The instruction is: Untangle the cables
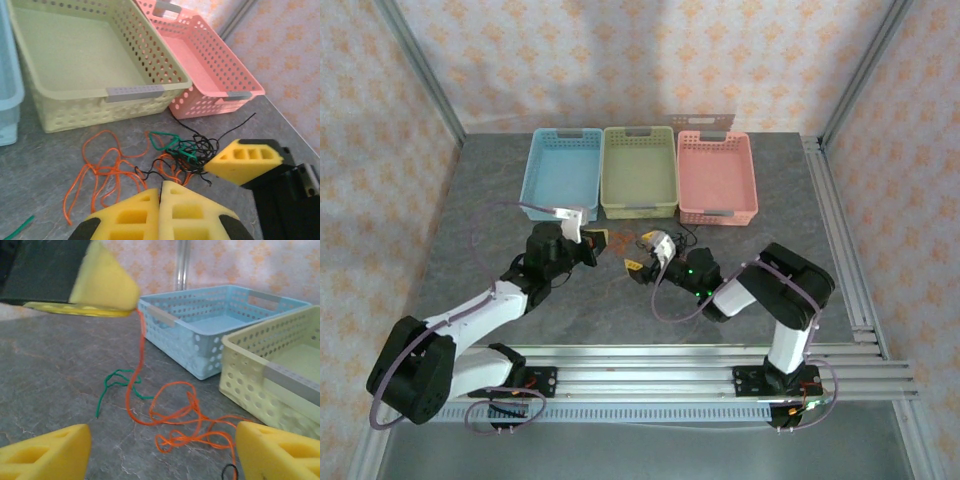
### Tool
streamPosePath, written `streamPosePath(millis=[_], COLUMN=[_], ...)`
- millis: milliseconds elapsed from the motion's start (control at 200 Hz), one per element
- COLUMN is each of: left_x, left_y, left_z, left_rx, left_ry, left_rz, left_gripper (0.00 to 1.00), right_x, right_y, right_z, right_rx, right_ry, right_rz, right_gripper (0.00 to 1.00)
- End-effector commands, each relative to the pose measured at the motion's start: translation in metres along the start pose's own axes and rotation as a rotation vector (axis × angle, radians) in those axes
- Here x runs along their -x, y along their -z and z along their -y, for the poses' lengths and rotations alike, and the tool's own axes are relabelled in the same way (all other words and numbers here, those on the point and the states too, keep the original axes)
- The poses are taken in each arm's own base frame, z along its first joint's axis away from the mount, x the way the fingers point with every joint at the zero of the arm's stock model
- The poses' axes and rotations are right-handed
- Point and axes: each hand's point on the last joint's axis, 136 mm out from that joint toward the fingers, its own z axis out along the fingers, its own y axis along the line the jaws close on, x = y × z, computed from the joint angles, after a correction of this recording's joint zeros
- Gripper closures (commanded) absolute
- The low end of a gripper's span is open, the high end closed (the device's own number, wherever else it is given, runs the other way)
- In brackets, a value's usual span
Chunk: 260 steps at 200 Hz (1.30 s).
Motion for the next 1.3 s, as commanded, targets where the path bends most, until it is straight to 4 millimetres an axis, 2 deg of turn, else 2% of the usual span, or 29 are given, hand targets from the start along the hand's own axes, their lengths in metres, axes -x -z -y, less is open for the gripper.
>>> streamPosePath(millis=[0,225,320,385,450,495,626,726,836,866,901,911,926,1061,1171,1296], left_x=[0.017,0.007,0.004,0.003,0.004,0.005,0.007,0.007,0.01,0.012,0.013,0.012,0.013,0.013,0.018,0.017], left_y=[-0.004,-0.012,-0.014,-0.014,-0.014,-0.013,-0.013,-0.015,-0.015,-0.013,-0.012,-0.011,-0.011,-0.011,-0.004,-0.004], left_z=[0.027,0.043,0.045,0.047,0.046,0.043,0.036,0.023,0.01,0.006,0.002,0.002,0.0,-0.007,-0.009,0.002], left_rx=[-0.098,-0.153,-0.154,-0.156,-0.15,-0.137,-0.086,-0.005,0.076,0.094,0.113,0.116,0.124,0.152,0.158,0.086], left_ry=[-0.081,-0.132,-0.147,-0.15,-0.152,-0.149,-0.14,-0.112,-0.085,-0.076,-0.065,-0.063,-0.058,-0.041,-0.056,-0.082], left_rz=[0.034,-0.012,-0.024,-0.032,-0.027,-0.023,-0.015,-0.047,-0.057,-0.048,-0.041,-0.041,-0.038,-0.05,-0.007,0.018], left_gripper=[1.0,1.0,1.0,1.0,1.0,1.0,0.97,0.85,0.71,0.55,0.21,0.06,0.0,0.0,0.0,0.02], right_x=[0.003,0.0,-0.003,-0.001,0.001,0.004,0.013,0.026,0.051,0.057,0.063,0.065,0.066,0.082,0.109,0.134], right_y=[-0.013,-0.025,-0.027,-0.025,-0.022,-0.02,-0.012,-0.002,0.013,0.017,0.023,0.024,0.027,0.047,0.061,0.068], right_z=[-0.012,-0.016,-0.017,-0.015,-0.01,-0.007,0.001,0.007,0.016,0.019,0.023,0.024,0.027,0.05,0.049,0.051], right_rx=[0.04,0.039,0.045,0.035,0.002,-0.021,-0.072,-0.112,-0.145,-0.158,-0.176,-0.182,-0.19,-0.302,-0.283,-0.282], right_ry=[0.096,0.129,0.127,0.126,0.13,0.136,0.14,0.13,0.079,0.064,0.046,0.04,0.035,-0.047,-0.104,-0.175], right_rz=[0.007,0.012,0.012,0.022,0.031,0.039,0.05,0.073,0.134,0.147,0.162,0.166,0.168,0.201,0.264,0.241], right_gripper=[0.25,0.31,0.39,0.57,0.84,1.0,1.0,1.0,1.0,1.0,1.0,1.0,1.0,1.0,1.0,1.0])
